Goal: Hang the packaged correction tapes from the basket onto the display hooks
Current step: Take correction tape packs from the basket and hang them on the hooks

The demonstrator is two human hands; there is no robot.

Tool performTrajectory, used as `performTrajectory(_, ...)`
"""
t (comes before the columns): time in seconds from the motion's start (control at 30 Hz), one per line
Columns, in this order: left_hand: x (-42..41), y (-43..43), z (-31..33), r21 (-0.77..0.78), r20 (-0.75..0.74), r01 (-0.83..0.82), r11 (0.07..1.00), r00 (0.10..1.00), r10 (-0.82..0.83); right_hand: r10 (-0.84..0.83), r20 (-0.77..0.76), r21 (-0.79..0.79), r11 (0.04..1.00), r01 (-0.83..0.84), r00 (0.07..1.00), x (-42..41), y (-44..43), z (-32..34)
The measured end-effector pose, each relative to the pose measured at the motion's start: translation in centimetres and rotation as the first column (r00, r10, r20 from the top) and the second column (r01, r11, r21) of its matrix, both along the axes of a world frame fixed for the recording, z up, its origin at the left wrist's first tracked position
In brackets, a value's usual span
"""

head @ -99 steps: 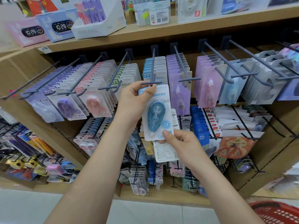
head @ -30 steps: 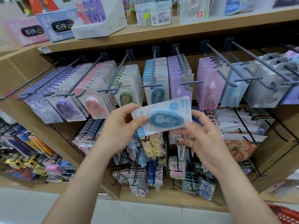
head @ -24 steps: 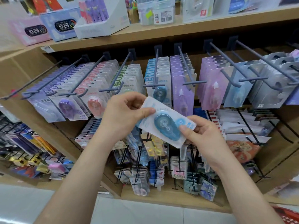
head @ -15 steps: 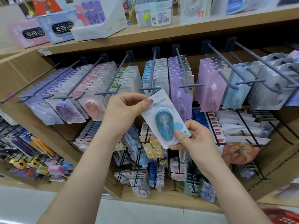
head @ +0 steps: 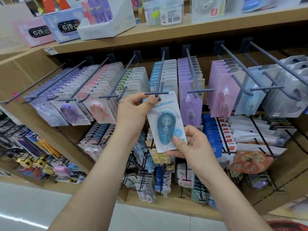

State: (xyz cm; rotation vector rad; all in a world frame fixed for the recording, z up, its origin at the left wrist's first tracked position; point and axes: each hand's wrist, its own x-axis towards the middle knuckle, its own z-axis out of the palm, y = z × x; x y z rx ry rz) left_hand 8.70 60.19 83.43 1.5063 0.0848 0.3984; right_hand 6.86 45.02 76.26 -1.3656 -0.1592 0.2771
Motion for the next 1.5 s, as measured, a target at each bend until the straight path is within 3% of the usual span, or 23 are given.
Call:
performTrajectory(0.1, 0.4, -0.4, -0.3, -0.025, -0.006, -0.037, 0.999, 0.999, 0.037, 0.054, 0.003, -0.054, 0.997, -0.054, 0.999, 0.1, 0.0, 0.2)
performTrajectory(0.37, -4.0, -1.4, -4.3, 0.261, 0.006, -0.042, 0.964, 0.999, 0.042, 0.067, 0.026, -0.189, 0.980, -0.061, 0.997, 1.4, -0.7, 0.1)
performTrajectory(0.5, -3.2, -1.3, -4.5, 0.427, -0.006, -0.100, 0.899, 0.994, 0.113, 0.059, 0.008, -0.185, 0.981, -0.056, 0.998, 2.3, -0.4, -0.4)
performTrajectory(0.73, 1.8, -1.2, -5.2, 0.535, 0.015, -0.236, 0.811, 0.963, 0.270, -0.043, 0.052, -0.285, 0.957, 0.056, 0.998, 4.3, -2.3, -1.2)
performTrajectory(0.9, 3.4, -0.6, -6.5, 0.683, 0.078, -0.252, 0.685, 0.958, 0.274, -0.085, 0.038, -0.287, 0.953, 0.092, 0.996, 4.7, -4.3, -1.7)
performTrajectory(1.1, 1.5, -0.4, -8.0, 0.756, 0.124, -0.279, 0.592, 0.949, 0.289, -0.172, 0.098, -0.359, 0.913, 0.196, 0.980, 3.9, -7.1, -2.6)
performTrajectory(1.23, -1.0, -0.4, -9.1, 0.743, 0.142, -0.216, 0.634, 0.976, 0.165, -0.217, 0.136, -0.496, 0.829, 0.256, 0.967, 2.6, -9.0, -3.8)
performTrajectory(1.33, -2.4, -0.3, -10.5, 0.756, 0.100, -0.079, 0.650, 0.995, 0.005, -0.239, 0.195, -0.635, 0.708, 0.309, 0.951, 0.4, -10.9, -5.2)
performTrajectory(1.4, -3.0, -0.5, -11.7, 0.779, 0.067, 0.014, 0.626, 0.992, -0.106, -0.248, 0.240, -0.724, 0.598, 0.343, 0.939, -1.8, -12.1, -5.9)
performTrajectory(1.5, -3.7, -1.6, -13.3, 0.812, 0.031, 0.142, 0.566, 0.958, -0.284, -0.350, 0.185, -0.782, 0.514, 0.354, 0.918, -5.8, -14.1, -7.2)
